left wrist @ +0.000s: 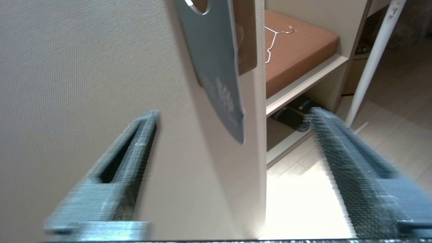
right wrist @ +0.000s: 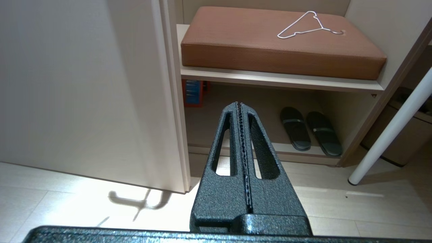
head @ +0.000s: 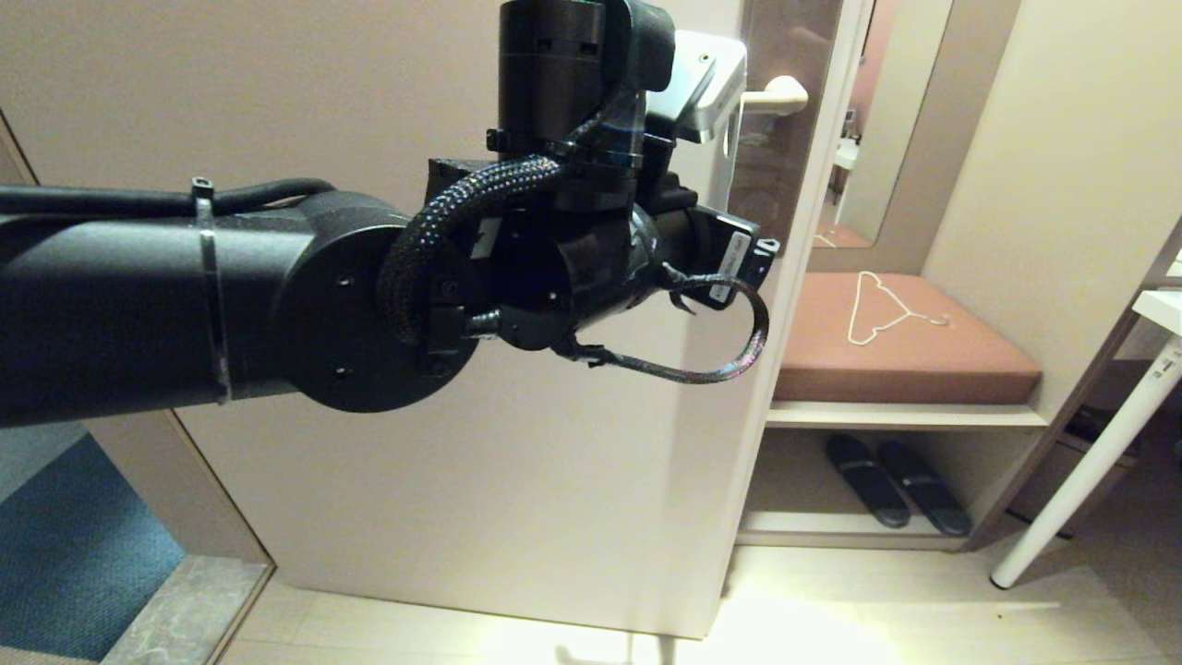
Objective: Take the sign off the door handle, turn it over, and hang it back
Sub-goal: Hang the sign back with the other side facing out
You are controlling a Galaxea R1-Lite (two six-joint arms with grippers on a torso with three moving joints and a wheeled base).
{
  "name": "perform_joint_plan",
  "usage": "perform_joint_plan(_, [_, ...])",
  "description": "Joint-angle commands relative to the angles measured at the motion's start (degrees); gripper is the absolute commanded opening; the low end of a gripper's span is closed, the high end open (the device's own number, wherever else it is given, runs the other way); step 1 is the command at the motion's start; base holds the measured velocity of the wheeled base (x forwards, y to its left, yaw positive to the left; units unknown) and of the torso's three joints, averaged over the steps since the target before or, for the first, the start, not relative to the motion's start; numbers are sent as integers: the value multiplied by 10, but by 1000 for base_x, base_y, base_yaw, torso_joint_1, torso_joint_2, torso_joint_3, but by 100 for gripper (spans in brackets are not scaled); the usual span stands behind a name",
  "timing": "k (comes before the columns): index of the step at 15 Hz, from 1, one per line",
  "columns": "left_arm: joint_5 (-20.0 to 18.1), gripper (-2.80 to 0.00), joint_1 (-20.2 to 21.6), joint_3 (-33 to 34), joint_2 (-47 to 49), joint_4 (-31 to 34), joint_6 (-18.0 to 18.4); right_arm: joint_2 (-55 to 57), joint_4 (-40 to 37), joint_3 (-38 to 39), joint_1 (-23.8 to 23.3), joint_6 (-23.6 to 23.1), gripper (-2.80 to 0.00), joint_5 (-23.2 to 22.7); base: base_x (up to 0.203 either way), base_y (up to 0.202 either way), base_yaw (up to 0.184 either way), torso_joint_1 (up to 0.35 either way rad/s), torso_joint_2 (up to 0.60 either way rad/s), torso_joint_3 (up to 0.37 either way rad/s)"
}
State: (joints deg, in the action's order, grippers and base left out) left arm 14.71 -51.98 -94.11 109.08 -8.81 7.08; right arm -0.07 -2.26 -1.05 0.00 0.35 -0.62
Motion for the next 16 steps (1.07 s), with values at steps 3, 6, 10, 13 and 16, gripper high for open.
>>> perform_joint_plan(3, [2,-280,-2,21,-27,-2,-1,1,0,0,0,0,-280,0,0,0,0,0,0,0])
perform_joint_plan(6, [3,-280,-3,21,-24,-21,0,1,0,0,0,0,-280,0,0,0,0,0,0,0])
perform_joint_plan(10, [1,-280,10,19,-16,-22,-1,1,0,0,0,0,-280,0,0,0,0,0,0,0])
perform_joint_plan(13, [-2,-280,32,17,-3,-23,-1,1,0,0,0,0,-280,0,0,0,0,0,0,0])
perform_joint_plan(16, [-3,-280,45,5,25,-60,-1,1,0,0,0,0,-280,0,0,0,0,0,0,0])
